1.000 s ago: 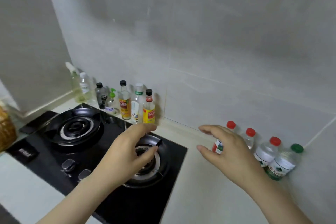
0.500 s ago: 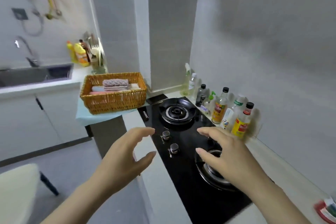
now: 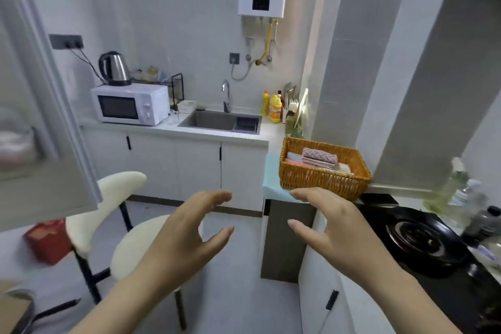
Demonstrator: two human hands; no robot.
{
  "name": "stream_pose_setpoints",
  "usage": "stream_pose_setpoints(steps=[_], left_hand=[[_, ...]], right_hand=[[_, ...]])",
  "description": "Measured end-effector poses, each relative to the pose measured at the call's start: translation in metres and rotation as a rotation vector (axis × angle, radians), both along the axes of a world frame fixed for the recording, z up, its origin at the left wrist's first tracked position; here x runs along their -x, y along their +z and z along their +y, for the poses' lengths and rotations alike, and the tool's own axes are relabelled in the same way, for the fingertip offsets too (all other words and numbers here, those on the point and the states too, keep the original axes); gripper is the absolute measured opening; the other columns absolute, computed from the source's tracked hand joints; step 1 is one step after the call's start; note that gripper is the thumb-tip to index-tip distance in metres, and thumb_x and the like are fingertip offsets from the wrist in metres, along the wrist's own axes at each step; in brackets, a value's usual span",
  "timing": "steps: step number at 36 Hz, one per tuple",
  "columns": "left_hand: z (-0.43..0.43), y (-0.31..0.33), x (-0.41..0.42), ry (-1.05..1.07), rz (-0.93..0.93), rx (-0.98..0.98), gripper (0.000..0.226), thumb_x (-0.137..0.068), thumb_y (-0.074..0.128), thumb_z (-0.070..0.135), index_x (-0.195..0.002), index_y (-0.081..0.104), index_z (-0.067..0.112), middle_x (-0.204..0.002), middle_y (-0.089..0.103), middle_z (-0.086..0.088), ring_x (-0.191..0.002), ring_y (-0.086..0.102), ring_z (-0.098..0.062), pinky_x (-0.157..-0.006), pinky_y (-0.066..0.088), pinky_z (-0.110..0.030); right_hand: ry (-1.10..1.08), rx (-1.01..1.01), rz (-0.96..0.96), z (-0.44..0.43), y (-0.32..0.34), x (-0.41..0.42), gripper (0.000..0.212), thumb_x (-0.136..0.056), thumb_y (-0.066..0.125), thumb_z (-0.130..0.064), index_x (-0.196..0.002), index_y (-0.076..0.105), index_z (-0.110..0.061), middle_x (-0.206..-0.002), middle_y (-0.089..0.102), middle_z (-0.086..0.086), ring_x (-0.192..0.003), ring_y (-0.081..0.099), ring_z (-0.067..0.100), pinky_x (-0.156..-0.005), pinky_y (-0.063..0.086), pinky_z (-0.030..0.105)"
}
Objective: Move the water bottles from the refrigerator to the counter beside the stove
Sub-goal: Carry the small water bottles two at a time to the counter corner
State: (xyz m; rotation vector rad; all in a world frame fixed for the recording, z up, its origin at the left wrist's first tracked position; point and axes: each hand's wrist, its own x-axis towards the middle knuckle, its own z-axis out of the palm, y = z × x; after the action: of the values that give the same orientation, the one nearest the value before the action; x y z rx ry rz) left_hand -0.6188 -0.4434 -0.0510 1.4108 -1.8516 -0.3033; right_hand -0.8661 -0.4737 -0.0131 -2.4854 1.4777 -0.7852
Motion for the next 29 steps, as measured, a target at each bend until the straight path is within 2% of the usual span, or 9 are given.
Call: stream_pose_setpoints(steps=[2, 6, 9, 12, 17, 20, 22, 25, 29], left_hand=[[0.006, 0.000, -0.035, 0.045, 0.003, 0.027, 0.046, -0.079, 0.057, 0.051, -0.123, 0.054, 0.037, -0.118, 0.058, 0.026, -0.113, 0.053, 0.006, -0.095, 0.045, -0.018], [0.024, 0.005, -0.097, 0.143, 0.013, 0.056, 0.047, -0.076, 0.053, 0.054, -0.121, 0.054, 0.039, -0.118, 0.056, 0.031, -0.113, 0.050, 0.012, -0.093, 0.042, -0.010], [0.039, 0.005, -0.143, 0.208, -0.006, 0.055, 0.049, -0.078, 0.055, 0.053, -0.123, 0.055, 0.036, -0.121, 0.054, 0.031, -0.116, 0.051, 0.006, -0.098, 0.043, -0.017], [0.055, 0.003, -0.185, 0.295, -0.006, 0.059, 0.049, -0.077, 0.055, 0.054, -0.124, 0.053, 0.039, -0.121, 0.053, 0.031, -0.116, 0.051, 0.006, -0.098, 0.046, -0.024], [0.084, 0.007, -0.239, 0.433, -0.007, 0.045, 0.046, -0.076, 0.054, 0.057, -0.119, 0.052, 0.044, -0.118, 0.051, 0.035, -0.114, 0.049, 0.011, -0.093, 0.040, -0.011], [0.099, 0.007, -0.265, 0.535, 0.030, 0.037, 0.044, -0.076, 0.061, 0.048, -0.119, 0.053, 0.044, -0.120, 0.051, 0.034, -0.114, 0.048, 0.012, -0.091, 0.036, -0.002], [0.109, 0.006, -0.280, 0.602, 0.033, 0.023, 0.044, -0.078, 0.063, 0.044, -0.120, 0.051, 0.046, -0.120, 0.050, 0.034, -0.114, 0.047, 0.013, -0.090, 0.035, -0.002], [0.124, 0.006, -0.302, 0.689, 0.029, 0.011, 0.045, -0.082, 0.070, 0.032, -0.118, 0.050, 0.049, -0.118, 0.049, 0.036, -0.113, 0.047, 0.011, -0.087, 0.035, -0.001], [0.140, 0.010, -0.326, 0.809, 0.029, 0.021, 0.041, -0.083, 0.067, 0.035, -0.117, 0.050, 0.049, -0.120, 0.049, 0.035, -0.107, 0.051, 0.010, -0.088, 0.037, -0.001]], right_hand=[[0.063, 0.015, 0.026, -0.006, 0.002, -0.037, 0.050, -0.088, 0.063, -0.039, -0.134, 0.049, -0.030, -0.132, 0.051, -0.018, -0.117, 0.036, -0.013, -0.097, 0.024, 0.003], [0.162, 0.035, 0.052, -0.016, 0.002, -0.107, 0.052, -0.087, 0.062, -0.041, -0.135, 0.048, -0.030, -0.134, 0.053, -0.015, -0.116, 0.037, -0.012, -0.096, 0.025, 0.003], [0.241, 0.035, 0.048, -0.020, 0.000, -0.158, 0.055, -0.086, 0.060, -0.045, -0.137, 0.045, -0.032, -0.135, 0.052, -0.015, -0.119, 0.042, -0.007, -0.101, 0.033, 0.012], [0.313, 0.046, 0.041, -0.021, -0.003, -0.206, 0.053, -0.087, 0.060, -0.045, -0.137, 0.045, -0.033, -0.133, 0.051, -0.019, -0.119, 0.046, -0.004, -0.098, 0.034, 0.011], [0.459, 0.052, 0.019, -0.021, 0.001, -0.280, 0.049, -0.088, 0.062, -0.041, -0.134, 0.048, -0.033, -0.127, 0.051, -0.023, -0.114, 0.045, -0.008, -0.097, 0.035, 0.011], [0.544, 0.048, 0.012, -0.022, 0.006, -0.319, 0.046, -0.087, 0.065, -0.037, -0.131, 0.052, -0.031, -0.118, 0.049, -0.027, -0.104, 0.041, -0.014, -0.087, 0.031, -0.001], [0.584, 0.051, -0.002, -0.022, 0.009, -0.344, 0.043, -0.086, 0.068, -0.033, -0.127, 0.056, -0.030, -0.113, 0.047, -0.030, -0.100, 0.041, -0.015, -0.081, 0.028, -0.007], [0.662, 0.071, -0.003, -0.023, 0.012, -0.381, 0.042, -0.084, 0.068, -0.035, -0.125, 0.058, -0.030, -0.111, 0.048, -0.031, -0.105, 0.050, -0.007, -0.082, 0.027, -0.007], [0.787, 0.103, -0.015, -0.025, 0.016, -0.431, 0.044, -0.085, 0.066, -0.038, -0.127, 0.056, -0.031, -0.119, 0.054, -0.027, -0.110, 0.047, -0.007, -0.084, 0.026, -0.004]])
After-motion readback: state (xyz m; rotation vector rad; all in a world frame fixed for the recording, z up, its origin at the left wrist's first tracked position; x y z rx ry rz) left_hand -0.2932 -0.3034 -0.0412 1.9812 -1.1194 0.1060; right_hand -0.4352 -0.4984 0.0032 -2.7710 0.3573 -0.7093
